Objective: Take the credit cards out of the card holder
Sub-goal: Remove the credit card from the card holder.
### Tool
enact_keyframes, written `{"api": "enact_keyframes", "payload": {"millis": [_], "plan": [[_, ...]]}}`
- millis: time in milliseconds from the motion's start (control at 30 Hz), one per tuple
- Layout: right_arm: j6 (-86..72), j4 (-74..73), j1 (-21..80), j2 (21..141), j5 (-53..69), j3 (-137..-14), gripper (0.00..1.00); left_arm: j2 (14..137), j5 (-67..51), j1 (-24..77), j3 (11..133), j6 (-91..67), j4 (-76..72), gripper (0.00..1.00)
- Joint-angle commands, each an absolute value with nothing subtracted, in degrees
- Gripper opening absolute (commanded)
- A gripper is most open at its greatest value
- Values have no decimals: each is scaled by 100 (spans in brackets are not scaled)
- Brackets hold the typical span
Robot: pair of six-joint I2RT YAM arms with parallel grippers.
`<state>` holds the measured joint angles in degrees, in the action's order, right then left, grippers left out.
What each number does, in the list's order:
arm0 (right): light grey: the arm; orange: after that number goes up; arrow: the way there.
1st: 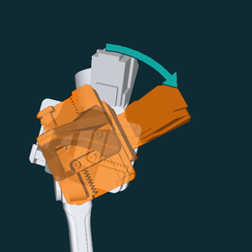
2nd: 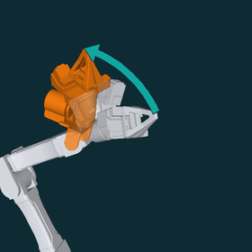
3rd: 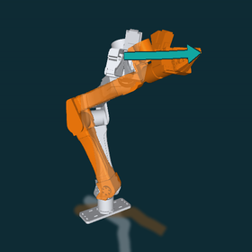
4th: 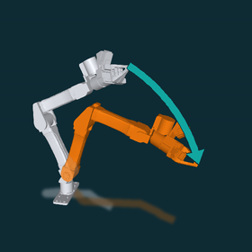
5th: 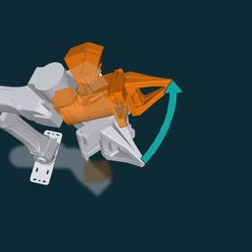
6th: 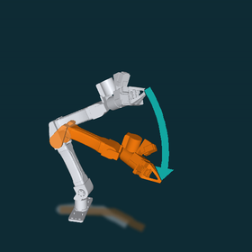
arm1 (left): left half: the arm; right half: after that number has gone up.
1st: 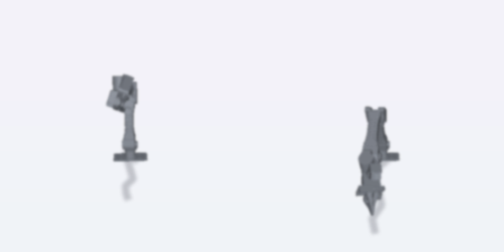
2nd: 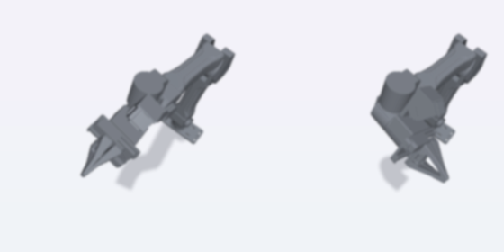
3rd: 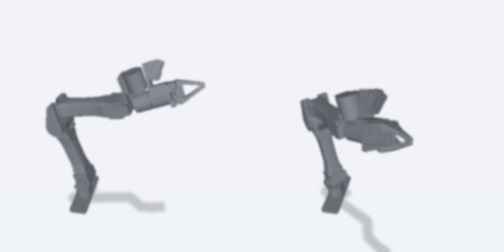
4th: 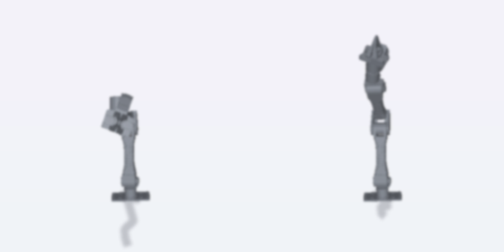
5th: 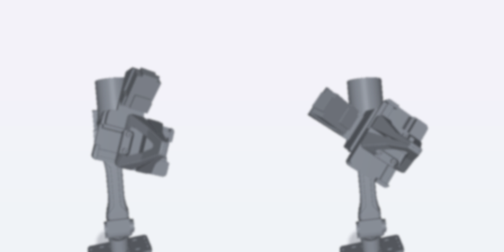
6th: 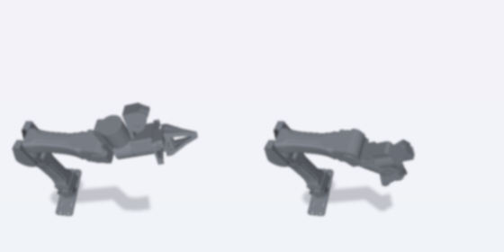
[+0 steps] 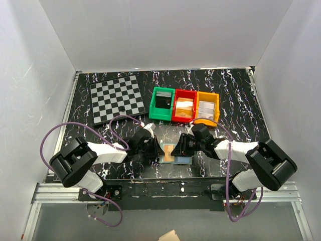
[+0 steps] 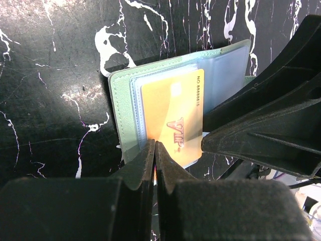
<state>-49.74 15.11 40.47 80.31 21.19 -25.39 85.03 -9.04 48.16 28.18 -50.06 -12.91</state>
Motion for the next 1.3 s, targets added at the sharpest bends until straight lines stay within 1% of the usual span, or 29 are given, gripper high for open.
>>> {"api": "enact_keyframes", "payload": {"millis": [0, 433, 700, 933, 1033, 1267], "plan": [[-4975, 1872, 4025, 7840, 2197, -2531, 37, 8745, -817, 4834, 2540, -4966, -967, 0], [-5080, 2188, 4025, 7743, 2338, -2435, 39, 8912, -888, 4843, 2479, -5010, -1160, 0], [-5115, 2311, 4017, 7532, 2268, -2356, 38, 8938, -940, 4843, 2417, -5027, -1266, 0], [-5150, 2338, 3981, 7532, 2259, -2320, 28, 8947, -958, 4843, 2373, -5045, -1318, 0], [-5159, 2347, 3973, 7567, 2267, -2312, 27, 8921, -949, 4834, 2373, -5045, -1318, 0], [-5185, 2391, 3973, 7743, 2382, -2338, 27, 8938, -993, 4843, 2355, -5054, -1371, 0]]}}
